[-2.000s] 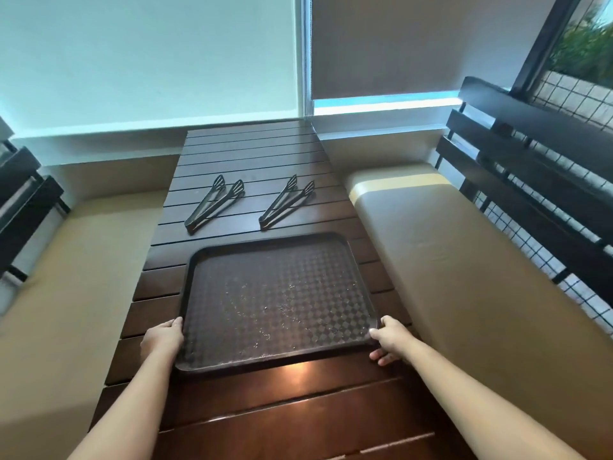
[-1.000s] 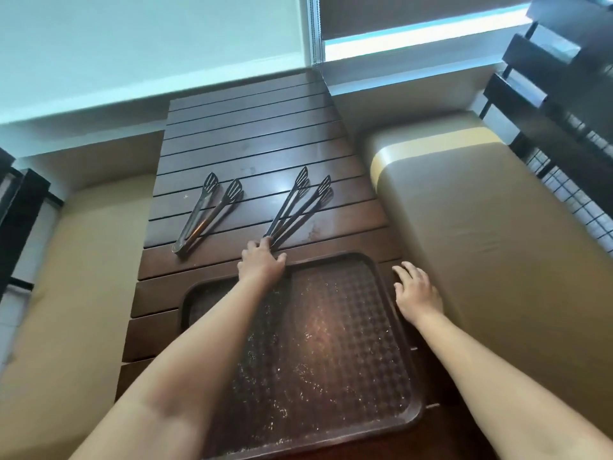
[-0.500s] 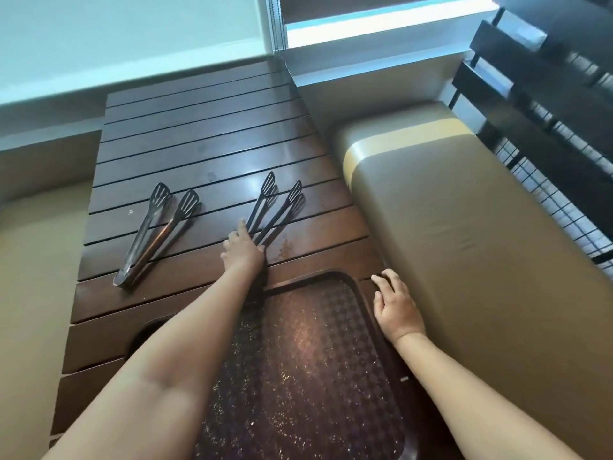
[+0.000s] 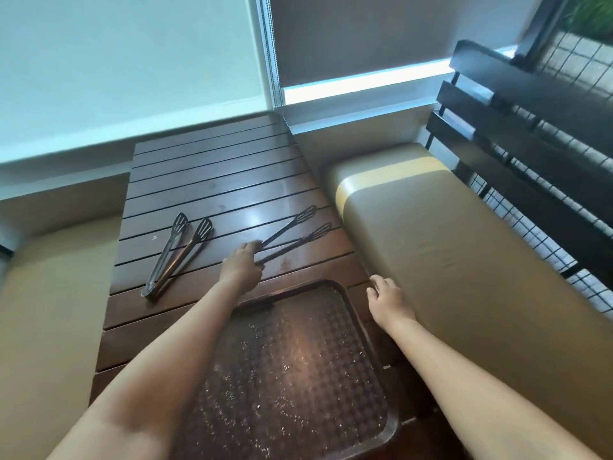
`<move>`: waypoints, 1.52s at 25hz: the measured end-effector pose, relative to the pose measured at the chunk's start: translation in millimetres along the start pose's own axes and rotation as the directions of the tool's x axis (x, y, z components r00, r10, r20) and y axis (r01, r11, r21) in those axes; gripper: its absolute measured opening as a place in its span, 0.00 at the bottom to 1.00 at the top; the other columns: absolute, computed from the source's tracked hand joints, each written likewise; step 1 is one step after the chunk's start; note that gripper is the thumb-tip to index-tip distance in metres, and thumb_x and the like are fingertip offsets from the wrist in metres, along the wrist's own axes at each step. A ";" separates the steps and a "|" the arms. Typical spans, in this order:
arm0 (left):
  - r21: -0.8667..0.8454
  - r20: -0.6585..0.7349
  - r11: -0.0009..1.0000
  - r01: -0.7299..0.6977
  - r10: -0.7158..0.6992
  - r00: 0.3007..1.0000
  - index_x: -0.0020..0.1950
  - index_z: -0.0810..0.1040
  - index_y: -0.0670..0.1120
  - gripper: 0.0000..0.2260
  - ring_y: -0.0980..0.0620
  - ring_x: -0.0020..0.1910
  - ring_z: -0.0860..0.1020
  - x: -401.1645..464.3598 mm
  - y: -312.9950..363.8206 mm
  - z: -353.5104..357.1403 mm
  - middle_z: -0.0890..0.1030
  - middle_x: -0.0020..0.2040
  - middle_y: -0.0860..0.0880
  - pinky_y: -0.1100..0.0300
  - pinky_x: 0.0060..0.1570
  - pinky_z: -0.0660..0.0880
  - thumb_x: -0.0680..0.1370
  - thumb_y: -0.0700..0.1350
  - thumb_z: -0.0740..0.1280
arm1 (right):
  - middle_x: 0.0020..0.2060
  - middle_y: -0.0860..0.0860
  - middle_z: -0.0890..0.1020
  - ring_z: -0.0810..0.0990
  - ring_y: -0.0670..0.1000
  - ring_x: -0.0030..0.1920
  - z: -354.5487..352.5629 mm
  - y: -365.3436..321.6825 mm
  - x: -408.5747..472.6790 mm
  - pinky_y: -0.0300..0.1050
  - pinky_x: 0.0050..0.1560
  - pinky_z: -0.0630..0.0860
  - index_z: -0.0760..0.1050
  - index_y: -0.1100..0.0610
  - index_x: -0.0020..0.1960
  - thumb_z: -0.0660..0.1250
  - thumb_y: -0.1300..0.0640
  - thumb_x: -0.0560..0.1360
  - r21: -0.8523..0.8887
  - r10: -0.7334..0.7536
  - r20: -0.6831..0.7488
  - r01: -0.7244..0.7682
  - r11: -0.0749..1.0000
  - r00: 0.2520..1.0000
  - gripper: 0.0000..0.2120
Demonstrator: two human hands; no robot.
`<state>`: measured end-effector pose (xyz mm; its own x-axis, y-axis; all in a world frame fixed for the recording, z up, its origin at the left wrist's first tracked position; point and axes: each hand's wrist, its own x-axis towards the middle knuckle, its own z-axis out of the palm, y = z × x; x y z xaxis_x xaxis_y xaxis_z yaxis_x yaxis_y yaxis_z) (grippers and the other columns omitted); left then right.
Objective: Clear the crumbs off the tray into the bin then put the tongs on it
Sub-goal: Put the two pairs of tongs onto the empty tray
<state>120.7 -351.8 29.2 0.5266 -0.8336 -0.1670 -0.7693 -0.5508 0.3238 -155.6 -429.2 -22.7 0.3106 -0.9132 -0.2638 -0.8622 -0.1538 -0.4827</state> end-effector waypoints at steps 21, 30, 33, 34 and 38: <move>0.352 0.250 0.672 -0.652 0.603 0.757 0.69 0.67 0.57 0.25 0.52 0.71 0.63 -155.5 17.6 -35.0 0.68 0.70 0.56 0.55 0.71 0.55 0.75 0.40 0.63 | 0.57 0.56 0.78 0.77 0.59 0.55 -11.6 -38.7 -157.0 0.45 0.48 0.70 0.71 0.50 0.62 0.54 0.62 0.76 -0.106 -0.197 0.233 0.226 0.968 0.952 0.18; -0.455 0.233 0.886 0.089 0.022 0.972 0.74 0.60 0.46 0.28 0.47 0.59 0.75 -219.2 24.1 36.3 0.76 0.62 0.44 0.59 0.57 0.70 0.77 0.53 0.63 | 0.62 0.58 0.75 0.74 0.58 0.61 24.0 -49.6 -172.5 0.46 0.56 0.71 0.69 0.58 0.66 0.53 0.63 0.77 0.051 -0.075 0.129 0.069 0.996 0.989 0.18; -0.424 0.306 0.890 0.168 -0.034 0.952 0.72 0.62 0.43 0.27 0.46 0.59 0.76 -225.0 16.2 59.6 0.76 0.63 0.43 0.58 0.57 0.72 0.75 0.47 0.64 | 0.65 0.58 0.73 0.72 0.57 0.64 38.6 -52.1 -174.2 0.45 0.60 0.69 0.68 0.58 0.68 0.55 0.63 0.77 0.066 -0.071 0.174 0.060 0.996 0.982 0.20; -0.411 0.311 0.892 0.189 -0.058 0.949 0.70 0.65 0.42 0.24 0.45 0.58 0.76 -224.1 13.7 63.4 0.77 0.62 0.42 0.58 0.54 0.73 0.75 0.44 0.63 | 0.65 0.58 0.73 0.72 0.57 0.64 43.3 -51.2 -174.7 0.46 0.61 0.68 0.68 0.59 0.68 0.55 0.63 0.77 0.064 -0.069 0.191 0.058 0.996 0.979 0.20; -0.341 0.347 0.917 0.207 -0.081 0.934 0.62 0.74 0.42 0.17 0.47 0.50 0.79 -216.2 5.7 69.4 0.81 0.54 0.44 0.61 0.44 0.73 0.73 0.40 0.63 | 0.63 0.58 0.73 0.73 0.58 0.62 56.6 -42.8 -171.6 0.46 0.59 0.70 0.72 0.60 0.63 0.56 0.62 0.76 0.032 -0.044 0.237 0.037 0.999 0.970 0.17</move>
<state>-22.6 -177.7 2.5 0.4291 -0.7486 -0.5055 -0.4731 -0.6630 0.5802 -149.4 -244.6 -4.0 0.4340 -0.7900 -0.4330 -0.8369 -0.1756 -0.5184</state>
